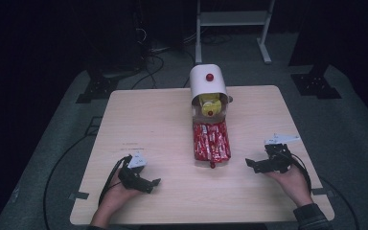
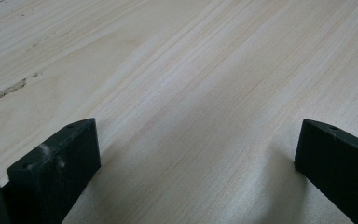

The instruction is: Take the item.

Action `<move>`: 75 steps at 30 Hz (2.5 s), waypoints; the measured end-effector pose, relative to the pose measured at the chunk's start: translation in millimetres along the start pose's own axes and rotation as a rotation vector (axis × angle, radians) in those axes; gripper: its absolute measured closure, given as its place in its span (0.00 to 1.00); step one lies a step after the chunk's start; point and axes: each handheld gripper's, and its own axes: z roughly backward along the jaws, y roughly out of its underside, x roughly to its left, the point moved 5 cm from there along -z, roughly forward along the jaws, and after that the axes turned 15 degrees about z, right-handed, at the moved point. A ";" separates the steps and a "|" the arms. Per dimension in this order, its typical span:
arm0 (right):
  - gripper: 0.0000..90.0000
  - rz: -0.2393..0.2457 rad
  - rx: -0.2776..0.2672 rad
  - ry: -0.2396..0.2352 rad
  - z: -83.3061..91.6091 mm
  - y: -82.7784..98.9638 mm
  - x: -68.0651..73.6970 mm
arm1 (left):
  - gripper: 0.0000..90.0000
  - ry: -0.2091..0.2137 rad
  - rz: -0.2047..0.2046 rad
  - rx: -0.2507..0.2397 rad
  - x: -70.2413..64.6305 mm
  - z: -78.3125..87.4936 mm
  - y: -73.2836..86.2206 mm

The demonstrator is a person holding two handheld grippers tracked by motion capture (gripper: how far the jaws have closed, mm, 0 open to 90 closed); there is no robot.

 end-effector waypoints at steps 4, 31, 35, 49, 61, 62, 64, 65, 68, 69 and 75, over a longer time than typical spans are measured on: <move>0.01 0.007 -0.003 -0.005 -2.1 -6.1 0.6 | 0.00 0.000 -0.001 0.003 0.1 0.2 0.1; 0.06 0.036 -0.052 -0.037 -14.0 -47.6 5.9 | 0.00 0.000 -0.001 0.003 0.1 0.2 0.2; 0.10 0.032 -0.069 -0.048 -16.1 -53.5 8.2 | 0.00 0.000 -0.001 0.002 0.1 0.1 0.2; 0.16 0.055 -0.093 -0.079 -25.4 -75.1 18.8 | 0.00 0.001 0.002 0.000 -0.1 0.0 0.1; 0.26 0.082 -0.104 -0.121 -35.8 -84.8 32.9 | 0.00 0.000 0.000 0.002 0.0 0.1 0.2; 0.26 0.083 -0.098 -0.124 -36.7 -86.5 34.4 | 0.00 0.000 -0.001 0.003 0.0 0.2 0.2; 0.29 0.093 -0.103 -0.133 -37.7 -90.3 37.2 | 0.00 0.000 -0.001 0.003 0.0 0.1 0.2; 0.29 0.093 -0.103 -0.133 -37.7 -90.3 37.2 | 0.00 0.000 -0.001 0.003 0.0 0.1 0.2; 0.34 0.108 -0.106 -0.142 -41.4 -97.0 43.3 | 0.00 0.000 -0.001 0.002 0.1 0.1 0.2; 0.35 0.114 -0.105 -0.146 -42.5 -98.1 44.3 | 0.00 0.000 0.000 0.002 0.0 0.1 0.1; 0.42 0.134 -0.103 -0.162 -49.6 -102.9 51.0 | 0.00 0.000 0.002 0.000 -0.1 0.0 0.1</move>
